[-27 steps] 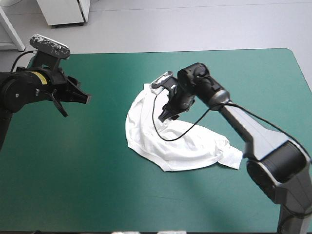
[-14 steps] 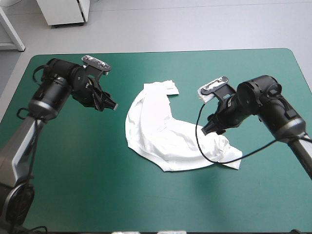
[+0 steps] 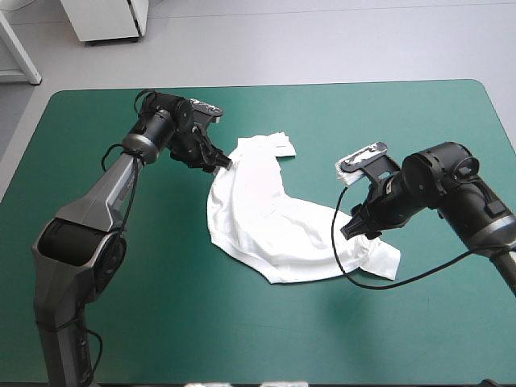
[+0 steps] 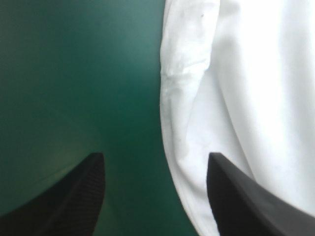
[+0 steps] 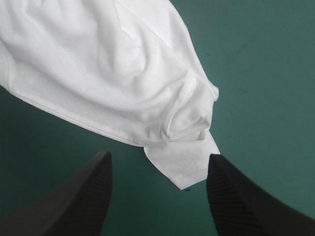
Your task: Fold the cloth
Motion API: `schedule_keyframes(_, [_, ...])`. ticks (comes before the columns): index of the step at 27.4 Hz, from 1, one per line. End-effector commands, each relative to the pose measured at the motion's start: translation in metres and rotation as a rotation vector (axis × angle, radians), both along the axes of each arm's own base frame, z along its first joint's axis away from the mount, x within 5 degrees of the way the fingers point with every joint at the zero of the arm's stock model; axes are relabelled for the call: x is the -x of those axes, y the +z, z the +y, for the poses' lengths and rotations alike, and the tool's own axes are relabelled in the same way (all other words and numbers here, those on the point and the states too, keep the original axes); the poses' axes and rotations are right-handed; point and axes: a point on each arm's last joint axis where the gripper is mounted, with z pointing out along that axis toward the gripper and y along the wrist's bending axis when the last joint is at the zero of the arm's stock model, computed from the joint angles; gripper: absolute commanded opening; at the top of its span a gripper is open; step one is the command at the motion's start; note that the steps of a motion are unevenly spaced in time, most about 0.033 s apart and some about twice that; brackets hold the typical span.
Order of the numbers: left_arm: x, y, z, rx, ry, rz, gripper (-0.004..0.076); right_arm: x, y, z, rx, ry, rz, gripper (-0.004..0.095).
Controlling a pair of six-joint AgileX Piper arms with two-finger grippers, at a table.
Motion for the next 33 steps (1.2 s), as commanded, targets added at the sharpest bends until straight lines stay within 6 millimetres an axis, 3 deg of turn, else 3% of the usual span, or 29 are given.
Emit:
schedule_keyframes(1, [-0.002,0.021,-0.007,0.074,-0.011,-0.067,0.0447,0.005,0.015,-0.005,-0.024,-0.009,-0.055,0.0554])
schedule_keyframes(7, [-0.012,-0.011,-0.013,0.074,-0.008,0.013,0.0447,0.005,0.012,-0.005,-0.018,0.001,-0.052,0.0554])
schedule_keyframes(12, [-0.013,-0.02,-0.018,0.114,-0.008,0.048,0.0407,0.008,0.0,0.001,0.032,0.164,-0.065,0.0554])
schedule_keyframes(16, [-0.014,-0.023,-0.02,0.137,-0.01,0.057,0.027,0.013,-0.014,0.009,0.056,0.239,-0.04,0.0554])
schedule_keyframes(21, [-0.013,-0.023,-0.021,0.145,-0.015,0.059,-0.0009,0.018,-0.029,0.019,0.083,0.369,-0.052,0.0554])
schedule_keyframes(28, [-0.012,-0.023,-0.021,0.151,-0.013,0.077,-0.0007,0.019,-0.038,0.04,0.118,0.612,-0.191,0.0554])
schedule_keyframes(30, [-0.012,-0.023,-0.021,0.151,-0.019,0.079,-0.0007,0.016,-0.045,0.045,0.127,0.66,-0.187,0.0554])
schedule_keyframes(33, [-0.012,-0.023,-0.021,0.151,-0.019,0.079,-0.0007,0.011,-0.071,0.055,0.1,0.708,-0.096,0.0554])
